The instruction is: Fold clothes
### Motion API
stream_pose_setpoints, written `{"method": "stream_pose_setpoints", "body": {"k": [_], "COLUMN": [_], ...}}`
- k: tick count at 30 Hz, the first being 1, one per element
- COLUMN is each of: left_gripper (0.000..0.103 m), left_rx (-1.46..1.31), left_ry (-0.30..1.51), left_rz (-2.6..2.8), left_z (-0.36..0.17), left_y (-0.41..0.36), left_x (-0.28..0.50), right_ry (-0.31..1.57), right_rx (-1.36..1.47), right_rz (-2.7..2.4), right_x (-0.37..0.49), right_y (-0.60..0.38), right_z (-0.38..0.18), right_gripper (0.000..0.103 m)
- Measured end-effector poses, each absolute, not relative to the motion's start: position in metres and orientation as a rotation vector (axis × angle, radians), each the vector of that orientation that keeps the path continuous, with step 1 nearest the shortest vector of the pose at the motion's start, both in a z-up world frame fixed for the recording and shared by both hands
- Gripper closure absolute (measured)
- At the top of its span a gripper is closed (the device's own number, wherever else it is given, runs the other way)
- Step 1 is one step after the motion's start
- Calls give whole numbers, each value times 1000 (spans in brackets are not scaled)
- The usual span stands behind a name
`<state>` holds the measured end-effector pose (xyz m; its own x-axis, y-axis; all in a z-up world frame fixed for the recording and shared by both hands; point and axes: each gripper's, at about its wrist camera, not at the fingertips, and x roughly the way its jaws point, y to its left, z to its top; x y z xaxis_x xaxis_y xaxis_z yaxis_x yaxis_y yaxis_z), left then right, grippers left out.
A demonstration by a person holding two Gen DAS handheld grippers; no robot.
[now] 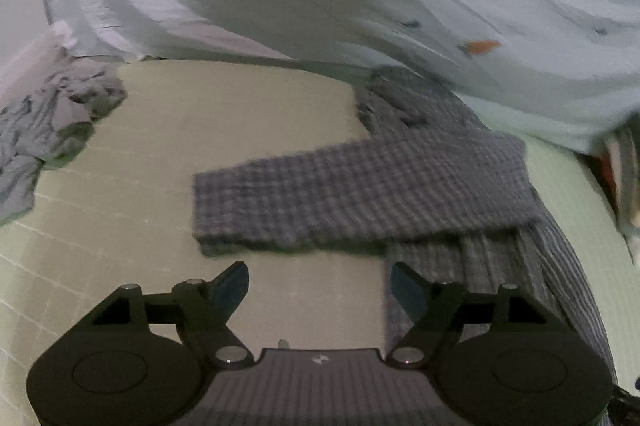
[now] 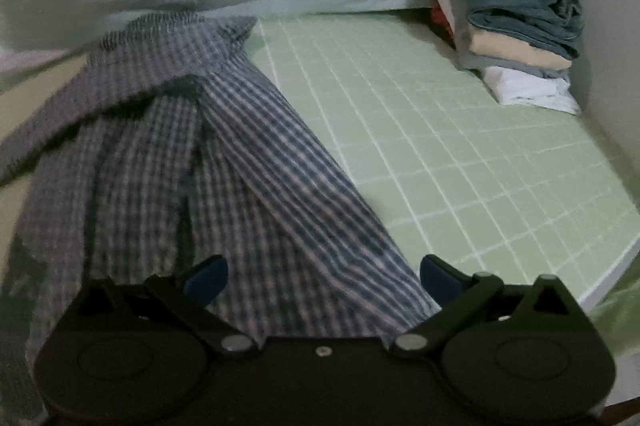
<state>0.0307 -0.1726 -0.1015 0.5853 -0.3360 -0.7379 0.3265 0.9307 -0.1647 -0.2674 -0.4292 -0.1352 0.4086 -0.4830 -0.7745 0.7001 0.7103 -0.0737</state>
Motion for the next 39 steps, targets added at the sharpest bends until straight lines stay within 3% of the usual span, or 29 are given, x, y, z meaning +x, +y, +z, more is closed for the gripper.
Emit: {"method": "stream_pose_setpoints", "body": {"k": [6,10,19,21,23,39], "left_gripper": [20,20,20,20,20,20], "left_rx": [-27,-4,1,-3,-6,40], "left_ry": [861,853,859,869,877,840], "left_rz": [-377,-385,-348,-333,-320,-472], "left_z": [-94,-87,-90,-94,-97,-86], "left_y": [-197,-215,-236,-235,-231,-192], "left_x": [-22,-56,-118,-130,-138,-100], "right_ry": [903,900,947,940,927,695], "right_rx": [272,251,215,210,215,508], "right_rz": [-751,-673,-558,-551,-537,-500], "right_x": [-276,-281,-306,-314,-321,-326], "right_y": [-446,-450,-453,-453,-454,-405], "right_z": [-138,-139,-156,-158,-158,-118], "right_gripper": [2,15,73,92,98,102]}}
